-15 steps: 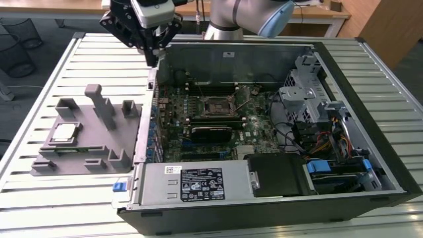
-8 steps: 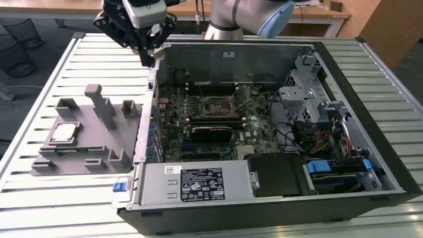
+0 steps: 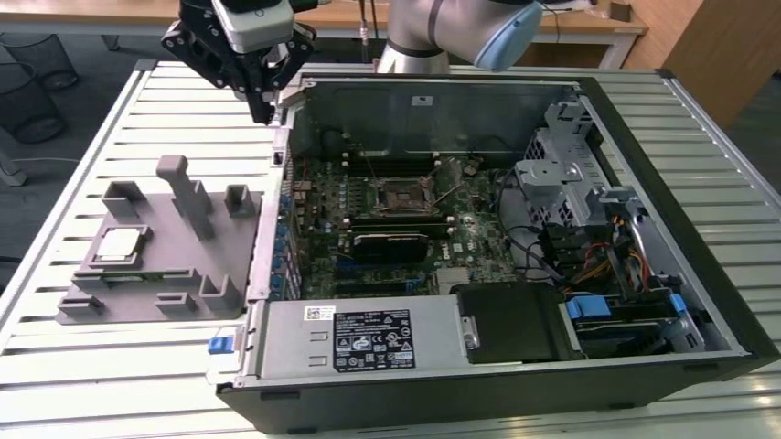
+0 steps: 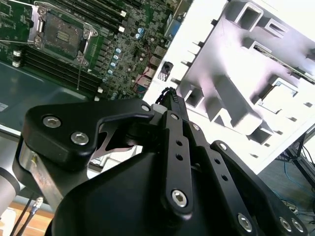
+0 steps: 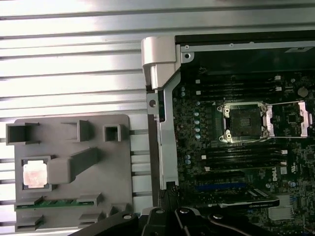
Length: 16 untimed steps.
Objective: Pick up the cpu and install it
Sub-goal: 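Reach for the cpu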
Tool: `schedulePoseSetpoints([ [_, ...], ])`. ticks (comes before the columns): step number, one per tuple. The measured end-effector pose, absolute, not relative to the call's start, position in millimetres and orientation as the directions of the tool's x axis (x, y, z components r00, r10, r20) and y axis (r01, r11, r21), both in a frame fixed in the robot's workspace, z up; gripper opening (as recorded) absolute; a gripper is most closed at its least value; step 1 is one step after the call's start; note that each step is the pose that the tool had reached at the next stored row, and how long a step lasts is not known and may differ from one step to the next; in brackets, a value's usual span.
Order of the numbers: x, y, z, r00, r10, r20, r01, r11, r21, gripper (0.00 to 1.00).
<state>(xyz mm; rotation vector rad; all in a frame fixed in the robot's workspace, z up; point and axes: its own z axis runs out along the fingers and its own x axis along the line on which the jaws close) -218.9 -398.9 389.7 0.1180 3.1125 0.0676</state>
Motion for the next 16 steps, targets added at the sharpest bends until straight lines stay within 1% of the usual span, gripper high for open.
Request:
schedulePoseSetpoints([
  [16,-235,-399,389,-0.997,0.076,-0.025,0.075,0.996,0.044,0.11],
])
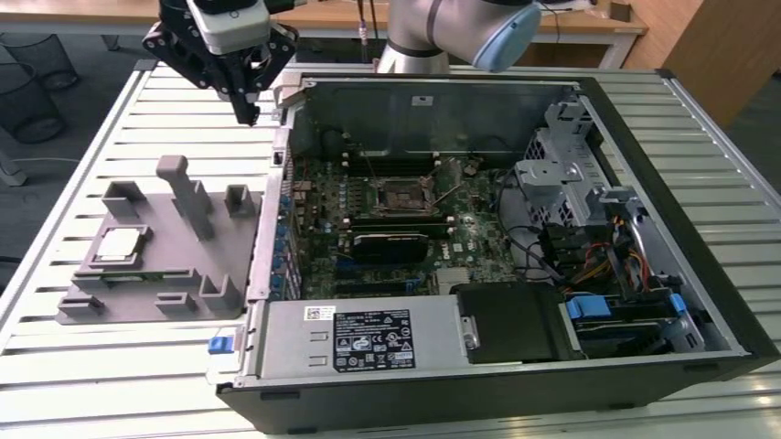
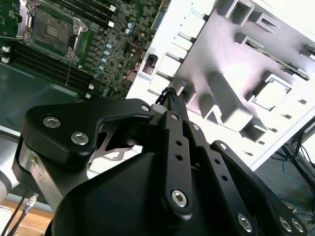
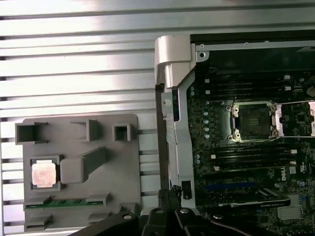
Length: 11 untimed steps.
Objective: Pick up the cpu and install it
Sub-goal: 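Reach for the cpu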
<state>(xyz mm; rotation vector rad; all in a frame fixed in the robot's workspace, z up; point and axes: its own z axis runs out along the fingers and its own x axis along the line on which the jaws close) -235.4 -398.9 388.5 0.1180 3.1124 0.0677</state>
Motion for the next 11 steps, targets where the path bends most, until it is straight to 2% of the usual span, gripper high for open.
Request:
schedulePoseSetpoints([
  [11,-247,-399,388,-0.997,0.076,-0.024,0.075,0.996,0.044,0.11],
])
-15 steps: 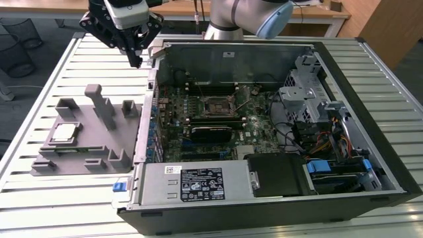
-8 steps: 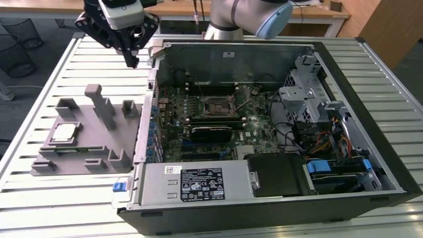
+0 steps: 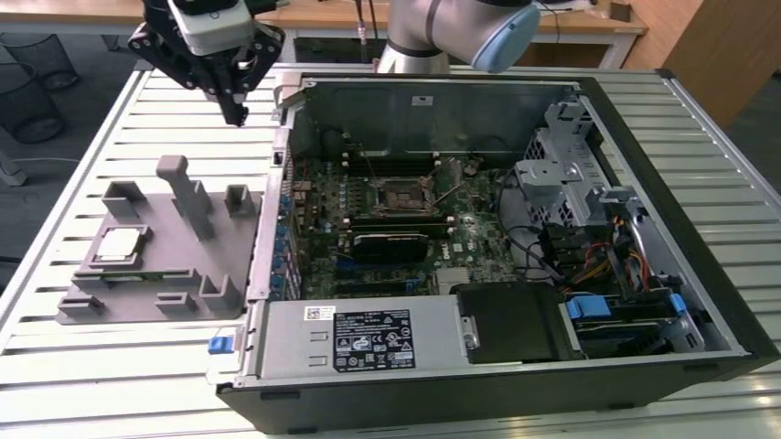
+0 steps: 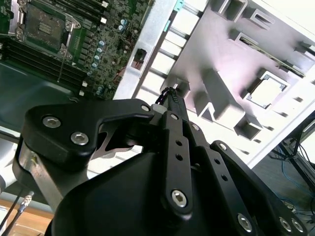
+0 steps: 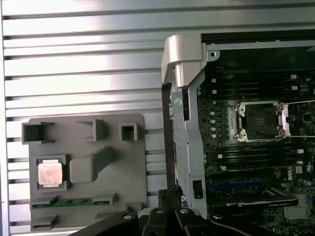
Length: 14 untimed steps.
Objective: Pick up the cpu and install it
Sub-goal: 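Reach for the cpu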
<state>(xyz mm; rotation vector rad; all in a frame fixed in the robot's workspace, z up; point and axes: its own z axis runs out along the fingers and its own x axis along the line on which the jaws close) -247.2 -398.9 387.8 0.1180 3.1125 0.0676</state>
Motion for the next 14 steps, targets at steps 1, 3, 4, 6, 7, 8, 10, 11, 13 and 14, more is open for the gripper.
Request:
schedulePoseSetpoints([
  [1,-248,-399,388,-0.997,0.076,-0.025,0.075,0.996,0.044,0.11],
  [3,-250,-399,388,-0.997,0.076,-0.024,0.075,0.996,0.044,0.11],
  [4,-251,-399,388,-0.997,0.076,-0.024,0.075,0.996,0.044,0.11],
  [6,-253,-399,387,-0.997,0.076,-0.025,0.075,0.996,0.044,0.11],
  [7,-255,-399,387,-0.997,0.076,-0.024,0.075,0.996,0.044,0.11],
  [8,-256,-399,387,-0.997,0.076,-0.024,0.075,0.996,0.044,0.11],
  [10,-258,-399,387,-0.997,0.076,-0.025,0.075,0.996,0.044,0.11],
  [11,-259,-399,387,-0.997,0.076,-0.025,0.075,0.996,0.044,0.11],
  [13,-261,-399,387,-0.997,0.076,-0.024,0.075,0.996,0.044,0.11],
  [14,-262,-399,387,-0.997,0.076,-0.024,0.075,0.996,0.044,0.11],
])
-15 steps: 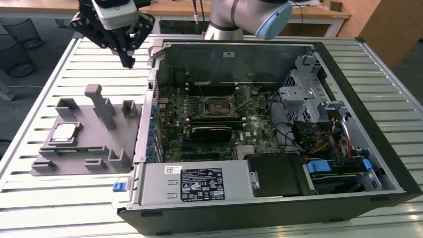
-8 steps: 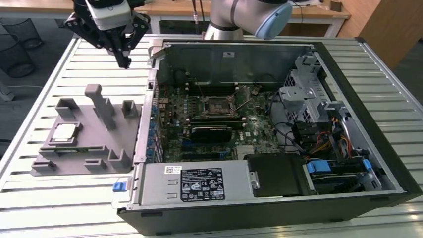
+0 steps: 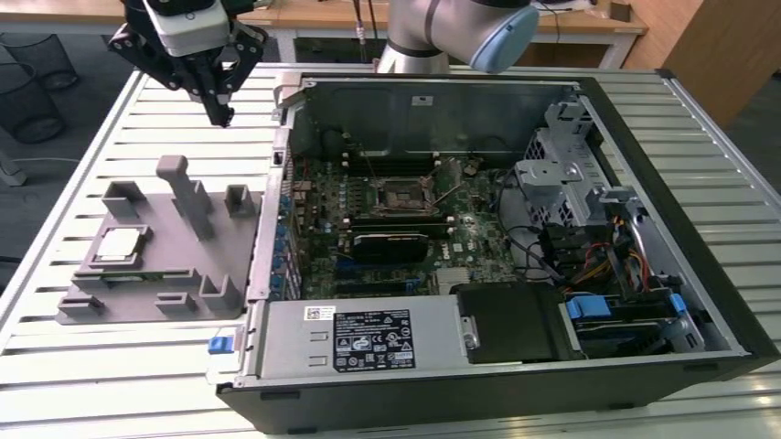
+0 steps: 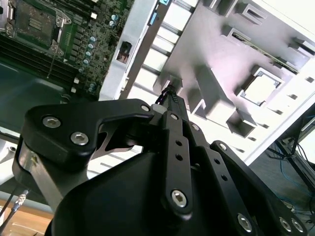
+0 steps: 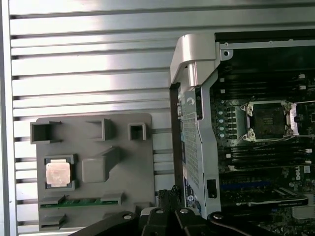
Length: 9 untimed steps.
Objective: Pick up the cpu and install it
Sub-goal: 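Reach for the cpu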
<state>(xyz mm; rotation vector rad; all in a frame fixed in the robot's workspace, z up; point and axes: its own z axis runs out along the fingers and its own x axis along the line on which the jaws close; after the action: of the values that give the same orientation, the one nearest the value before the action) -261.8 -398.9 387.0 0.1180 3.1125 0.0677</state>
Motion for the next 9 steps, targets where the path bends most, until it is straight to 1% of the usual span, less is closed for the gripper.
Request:
schedulePoseSetpoints([
  [9,-271.4,-398.9,386.4,-0.997,0.076,-0.025,0.075,0.996,0.044,0.11],
])
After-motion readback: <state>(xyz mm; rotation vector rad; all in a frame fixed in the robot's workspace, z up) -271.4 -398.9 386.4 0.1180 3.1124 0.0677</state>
